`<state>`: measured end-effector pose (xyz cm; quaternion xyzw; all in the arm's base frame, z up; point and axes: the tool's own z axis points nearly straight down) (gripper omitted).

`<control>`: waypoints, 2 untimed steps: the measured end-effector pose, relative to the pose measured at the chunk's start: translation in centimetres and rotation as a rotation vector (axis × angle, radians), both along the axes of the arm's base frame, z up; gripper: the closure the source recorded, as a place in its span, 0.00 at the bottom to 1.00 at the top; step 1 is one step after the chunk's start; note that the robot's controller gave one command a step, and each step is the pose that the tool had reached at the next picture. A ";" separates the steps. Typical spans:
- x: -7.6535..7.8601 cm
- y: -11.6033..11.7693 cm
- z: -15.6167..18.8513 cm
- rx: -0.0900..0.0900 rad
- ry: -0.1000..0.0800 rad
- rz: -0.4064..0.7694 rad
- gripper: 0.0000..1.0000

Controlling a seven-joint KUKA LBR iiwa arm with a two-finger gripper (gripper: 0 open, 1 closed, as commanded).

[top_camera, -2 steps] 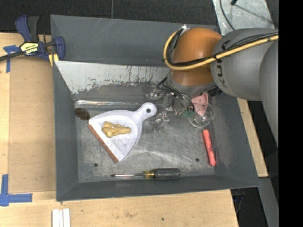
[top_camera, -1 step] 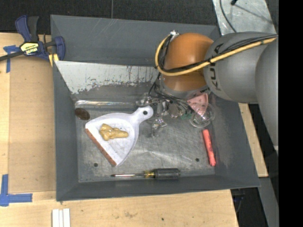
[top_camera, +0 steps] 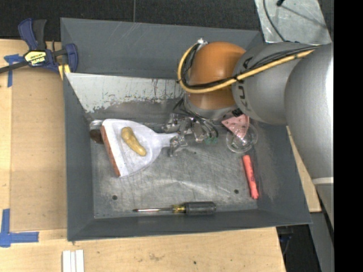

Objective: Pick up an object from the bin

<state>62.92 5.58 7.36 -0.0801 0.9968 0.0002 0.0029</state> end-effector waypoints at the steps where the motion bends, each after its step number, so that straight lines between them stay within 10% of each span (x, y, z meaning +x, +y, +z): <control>1: 0.0 0.0 0.0 0.000 0.000 0.000 1.00; 2: -0.1 -1.1 11.9 -0.001 0.002 0.007 1.00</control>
Offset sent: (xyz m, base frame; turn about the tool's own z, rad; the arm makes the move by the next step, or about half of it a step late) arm -0.0020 -0.0101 0.1191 -0.0084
